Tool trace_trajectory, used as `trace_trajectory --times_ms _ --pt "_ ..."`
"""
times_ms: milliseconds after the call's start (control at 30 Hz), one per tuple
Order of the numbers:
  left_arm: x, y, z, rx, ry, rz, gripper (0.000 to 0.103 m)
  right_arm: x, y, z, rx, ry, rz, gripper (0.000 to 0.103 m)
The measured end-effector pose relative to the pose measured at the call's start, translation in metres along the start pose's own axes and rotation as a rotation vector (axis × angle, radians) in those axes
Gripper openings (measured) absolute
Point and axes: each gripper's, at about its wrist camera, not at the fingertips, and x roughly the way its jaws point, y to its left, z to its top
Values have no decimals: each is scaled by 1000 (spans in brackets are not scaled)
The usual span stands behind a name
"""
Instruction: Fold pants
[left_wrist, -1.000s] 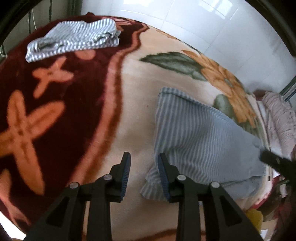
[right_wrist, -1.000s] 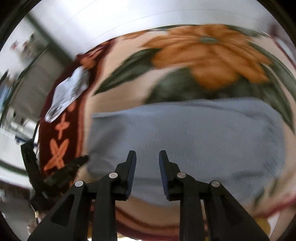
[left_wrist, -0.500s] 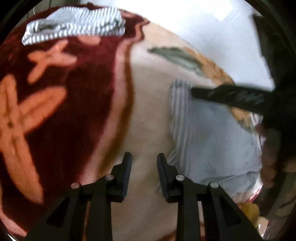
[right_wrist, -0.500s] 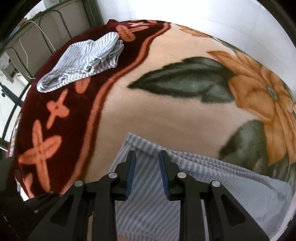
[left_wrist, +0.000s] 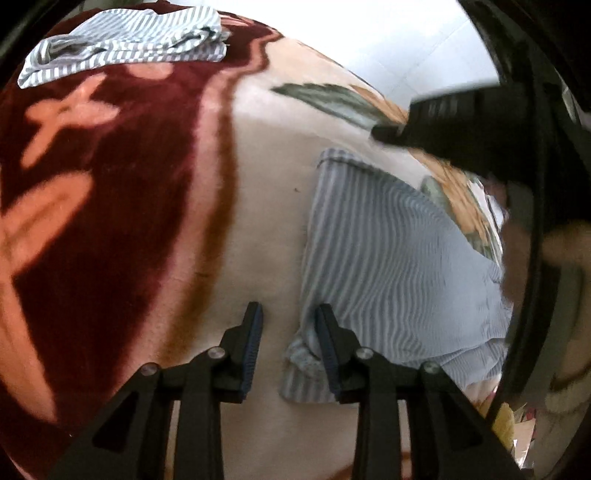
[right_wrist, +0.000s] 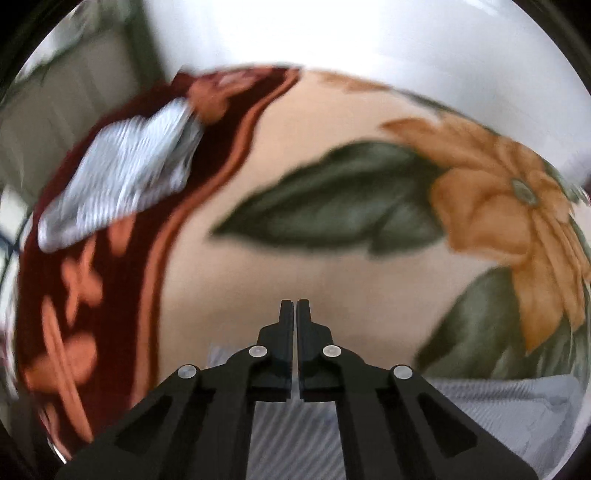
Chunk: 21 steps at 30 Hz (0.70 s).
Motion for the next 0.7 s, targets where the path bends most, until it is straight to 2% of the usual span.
trace_trajectory --times_ms 67,133,167,233,267,333,400,500,567,667,700 --pt "0 0 -1 5 -2 6 33 -2 -5 6 11 16 62 3" --pt "-1 3 -1 -9 -3 -4 33 -3 2 4 -34 79 167 4" --pt "-1 4 -1 -17 -2 -8 33 -3 8 0 -75 115 212 7" --pt "-2 5 -2 -28 -1 -15 33 -2 22 -10 -156 170 240 18" --pt "-1 5 -1 -29 -2 -14 33 0 30 -15 -202 185 222 22" --pt "-2 5 -2 -23 -6 -12 33 5 44 -23 -279 180 174 24" --pt "-1 5 -2 -24 -7 -12 33 19 54 -28 -349 184 78 24" --pt "1 6 -1 -29 -6 -12 33 26 53 -27 -369 191 33 11" --pt "0 6 -2 -24 -8 -8 33 22 48 -20 -318 173 20 5" --pt "1 4 -3 -10 -9 5 33 6 31 -2 -225 62 -60 2" --pt "1 3 -4 -9 -11 7 33 3 23 4 -181 49 -52 1"
